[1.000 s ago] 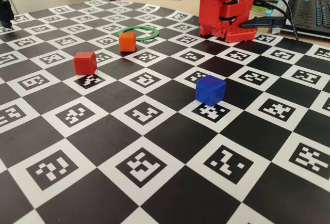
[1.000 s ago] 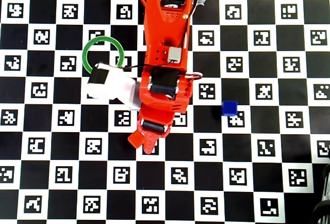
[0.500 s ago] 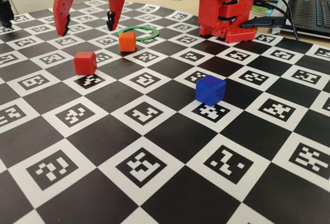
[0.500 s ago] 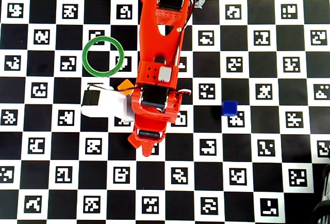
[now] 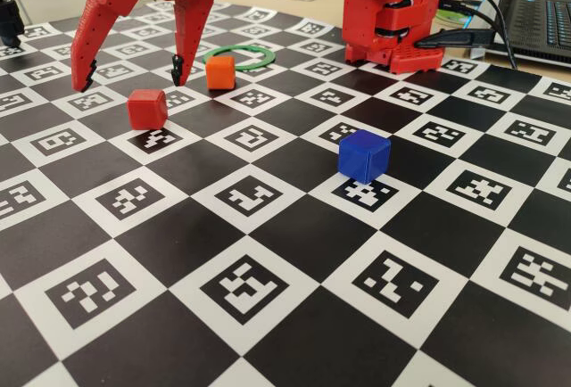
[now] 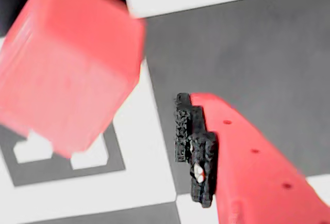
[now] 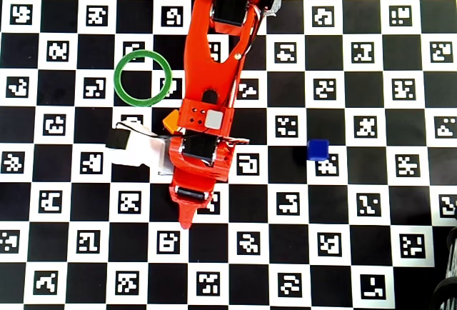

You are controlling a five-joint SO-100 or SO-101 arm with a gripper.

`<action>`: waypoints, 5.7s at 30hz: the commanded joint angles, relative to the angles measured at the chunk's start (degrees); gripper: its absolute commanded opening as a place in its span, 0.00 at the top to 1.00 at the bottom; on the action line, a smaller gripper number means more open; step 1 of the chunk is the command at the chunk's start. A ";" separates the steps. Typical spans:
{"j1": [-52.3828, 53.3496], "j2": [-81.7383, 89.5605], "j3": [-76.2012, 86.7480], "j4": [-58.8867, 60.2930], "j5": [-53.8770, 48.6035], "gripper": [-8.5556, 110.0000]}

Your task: Grab the red cube then put it in the green circle then put the blue cube on top and finally the orange cube on top

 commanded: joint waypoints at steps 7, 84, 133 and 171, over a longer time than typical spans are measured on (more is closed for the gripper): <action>0.09 0.00 0.00 -2.72 0.62 0.52; -0.62 2.55 -6.15 2.99 33.75 0.85; 39.90 51.77 46.49 -0.35 -51.77 0.88; 41.48 45.79 58.01 -16.79 -53.79 0.88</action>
